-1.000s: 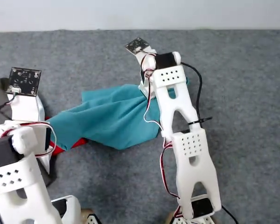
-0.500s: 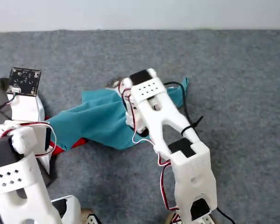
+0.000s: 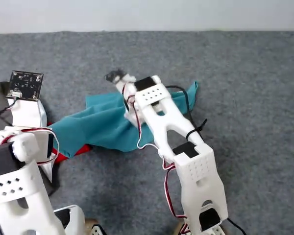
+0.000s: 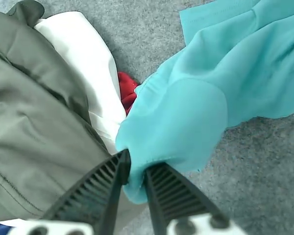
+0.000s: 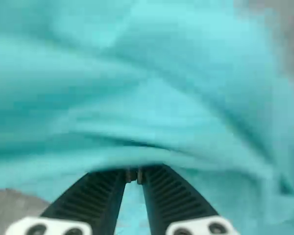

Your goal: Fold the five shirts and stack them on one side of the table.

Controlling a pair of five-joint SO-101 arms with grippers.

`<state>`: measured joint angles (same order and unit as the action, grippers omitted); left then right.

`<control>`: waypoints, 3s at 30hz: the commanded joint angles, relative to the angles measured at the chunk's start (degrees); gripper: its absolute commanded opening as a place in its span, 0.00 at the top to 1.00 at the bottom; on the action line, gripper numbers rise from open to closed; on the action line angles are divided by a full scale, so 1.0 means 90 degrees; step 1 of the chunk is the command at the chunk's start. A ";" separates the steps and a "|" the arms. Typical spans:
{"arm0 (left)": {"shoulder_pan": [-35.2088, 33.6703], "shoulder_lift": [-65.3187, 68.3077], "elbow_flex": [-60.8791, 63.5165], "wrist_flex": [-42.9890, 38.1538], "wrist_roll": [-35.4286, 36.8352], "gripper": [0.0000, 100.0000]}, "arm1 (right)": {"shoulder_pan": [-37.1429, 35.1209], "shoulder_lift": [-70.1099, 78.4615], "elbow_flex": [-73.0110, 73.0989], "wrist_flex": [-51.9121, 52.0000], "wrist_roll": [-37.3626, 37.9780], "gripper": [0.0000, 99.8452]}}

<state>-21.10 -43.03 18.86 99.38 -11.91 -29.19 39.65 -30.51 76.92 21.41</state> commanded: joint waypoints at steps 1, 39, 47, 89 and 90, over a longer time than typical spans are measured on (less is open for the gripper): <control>-0.0039 -0.0137 -0.0034 0.0117 0.0059 0.99 | 0.0161 -0.0083 -0.0586 -0.0200 0.0010 0.99; -0.0049 -0.0127 -0.0034 0.0107 0.0059 0.99 | -0.1089 0.0991 -0.0352 0.2212 0.0039 0.82; -0.0049 -0.0127 -0.0034 0.0107 0.0059 0.99 | -0.0728 0.1343 -0.0352 0.2056 0.0059 0.99; 0.0654 -0.0137 -0.0063 0.0107 0.0049 0.98 | -0.0210 -0.2183 0.1553 0.2877 0.0723 0.75; 0.0527 -0.0137 -0.0073 0.0098 0.0049 0.98 | -0.0200 -0.2183 0.1534 0.2867 0.0733 0.77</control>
<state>-14.77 -43.03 18.86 99.38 -11.91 -30.77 21.45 -13.19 100.48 28.70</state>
